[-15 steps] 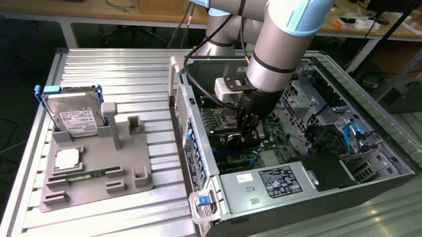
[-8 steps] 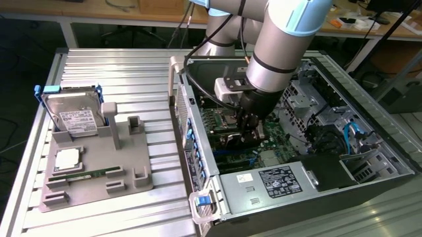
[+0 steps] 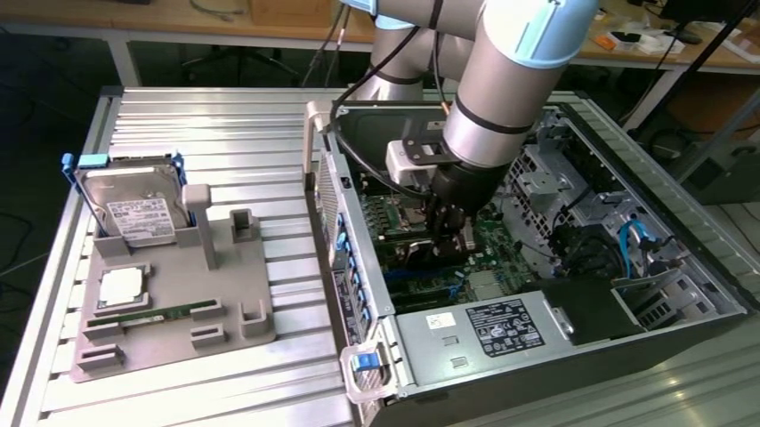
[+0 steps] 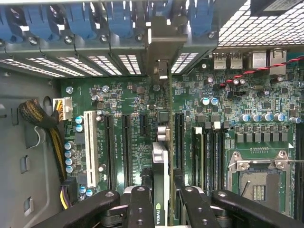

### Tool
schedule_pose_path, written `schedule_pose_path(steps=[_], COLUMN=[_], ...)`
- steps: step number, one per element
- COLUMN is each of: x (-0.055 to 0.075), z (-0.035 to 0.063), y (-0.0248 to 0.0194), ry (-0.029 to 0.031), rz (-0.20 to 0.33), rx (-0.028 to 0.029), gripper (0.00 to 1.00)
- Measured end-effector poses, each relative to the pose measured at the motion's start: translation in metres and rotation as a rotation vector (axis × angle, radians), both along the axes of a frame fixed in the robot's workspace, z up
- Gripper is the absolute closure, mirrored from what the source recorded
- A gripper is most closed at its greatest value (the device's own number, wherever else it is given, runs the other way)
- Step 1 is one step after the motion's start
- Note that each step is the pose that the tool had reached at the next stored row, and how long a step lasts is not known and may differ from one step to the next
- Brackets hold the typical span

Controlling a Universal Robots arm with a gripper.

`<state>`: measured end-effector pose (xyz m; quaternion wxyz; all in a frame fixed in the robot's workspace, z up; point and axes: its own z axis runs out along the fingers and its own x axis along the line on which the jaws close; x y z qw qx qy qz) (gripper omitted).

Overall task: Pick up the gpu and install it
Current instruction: 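Insert the gpu into the slot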

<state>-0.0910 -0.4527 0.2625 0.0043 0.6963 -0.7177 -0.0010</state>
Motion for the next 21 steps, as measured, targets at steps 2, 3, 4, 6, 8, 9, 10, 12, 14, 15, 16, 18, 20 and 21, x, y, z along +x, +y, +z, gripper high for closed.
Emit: schedule_pose_path(steps=[2,3,4,6,8,9,10,12,14,15,16,18,20,21], x=[-0.0015,-0.0019,-0.0030,-0.0046,-0.0049,-0.0049,-0.0049,-0.0049,-0.0049,-0.0048,-0.0049,-0.0048,-0.0048,-0.0048], z=[-0.0005,-0.0006,-0.0011,-0.0019,-0.0019,-0.0020,-0.0020,-0.0020,-0.0020,-0.0020,-0.0020,-0.0020,-0.0020,-0.0020], y=[0.0000,-0.0001,-0.0001,0.0000,-0.0001,-0.0001,-0.0001,-0.0001,-0.0001,-0.0001,-0.0001,-0.0001,-0.0001,-0.0001], ry=[-0.0001,-0.0001,-0.0003,-0.0005,0.0002,0.0001,-0.0001,-0.0001,-0.0001,-0.0001,-0.0001,-0.0001,-0.0001,-0.0001], rz=[0.000,0.000,0.000,0.000,0.000,0.000,0.000,0.000,0.000,0.000,0.000,0.000,0.000,0.000], rx=[0.0000,-0.0001,-0.0001,0.0001,-0.0001,-0.0001,-0.0001,0.0000,-0.0001,-0.0001,-0.0001,0.0000,-0.0001,-0.0001], gripper=[0.73,0.73,0.73,0.73,0.73,0.73,0.73,0.73,0.73,0.73,0.73,0.73,0.73,0.73])
